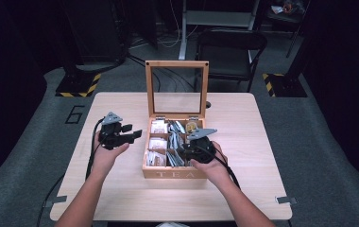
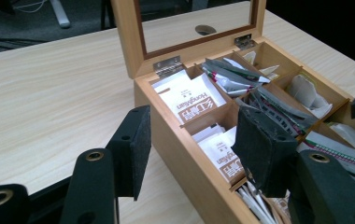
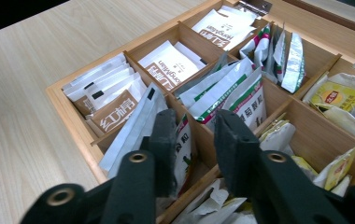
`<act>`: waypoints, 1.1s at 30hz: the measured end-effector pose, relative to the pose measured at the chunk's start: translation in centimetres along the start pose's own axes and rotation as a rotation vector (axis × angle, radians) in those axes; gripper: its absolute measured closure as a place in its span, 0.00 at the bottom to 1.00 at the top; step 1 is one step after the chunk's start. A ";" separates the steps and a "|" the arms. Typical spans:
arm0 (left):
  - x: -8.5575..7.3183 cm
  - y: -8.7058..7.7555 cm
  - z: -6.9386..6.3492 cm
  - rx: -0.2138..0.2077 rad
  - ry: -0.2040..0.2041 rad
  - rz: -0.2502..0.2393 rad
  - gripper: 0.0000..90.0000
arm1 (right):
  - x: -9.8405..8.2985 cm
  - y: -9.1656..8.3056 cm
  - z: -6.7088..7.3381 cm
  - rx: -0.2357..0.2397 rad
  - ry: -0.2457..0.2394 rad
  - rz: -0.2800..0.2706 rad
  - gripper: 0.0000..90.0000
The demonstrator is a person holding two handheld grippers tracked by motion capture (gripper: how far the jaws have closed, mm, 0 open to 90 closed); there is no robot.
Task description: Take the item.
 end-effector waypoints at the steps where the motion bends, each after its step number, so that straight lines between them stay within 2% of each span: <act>1: -0.1 0.0 0.2 -0.002 -0.012 0.000 0.51 | -0.1 0.2 0.3 -0.001 0.000 0.004 0.78; 5: -0.4 0.1 0.2 -0.002 -0.006 0.011 0.51 | -0.3 0.6 0.8 -0.015 -0.015 0.013 0.78; 7: -0.6 0.1 0.2 0.001 -0.005 0.015 0.51 | -0.5 1.0 1.2 -0.024 -0.039 0.022 0.79; 10: -0.8 0.1 0.3 0.004 0.005 0.020 0.51 | -0.7 1.4 1.4 -0.029 -0.026 0.026 0.81; 13: -0.8 -0.1 0.6 0.004 -0.013 0.015 0.51 | -1.0 1.6 1.4 -0.030 -0.023 0.030 0.84; 19: -0.7 -0.3 0.7 0.003 -0.022 0.004 0.51 | -1.6 2.2 1.4 -0.026 0.001 0.040 0.87; 21: -0.7 -0.2 0.6 0.005 -0.008 0.009 0.51 | -1.8 2.4 1.6 -0.020 0.002 0.048 0.88; 26: -0.7 -0.2 0.4 0.003 -0.010 0.006 0.51 | -1.9 2.8 1.7 -0.023 0.006 0.057 0.88; 28: -0.7 -0.2 0.4 -0.001 -0.009 0.006 0.51 | -2.0 3.0 1.7 -0.019 -0.009 0.056 0.88; 33: -0.5 -0.3 0.3 -0.002 -0.013 -0.004 0.51 | -2.0 3.4 1.7 -0.038 -0.016 0.065 0.90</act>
Point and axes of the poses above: each handheld gripper's, and its own axes: y roughly forward along the jaws, x roughly out of its top, z roughly to its left, the point moved 8 cm from there along y, roughly forward along the jaws, and after that the axes turned 9 degrees about -y, right-handed, at the moved point
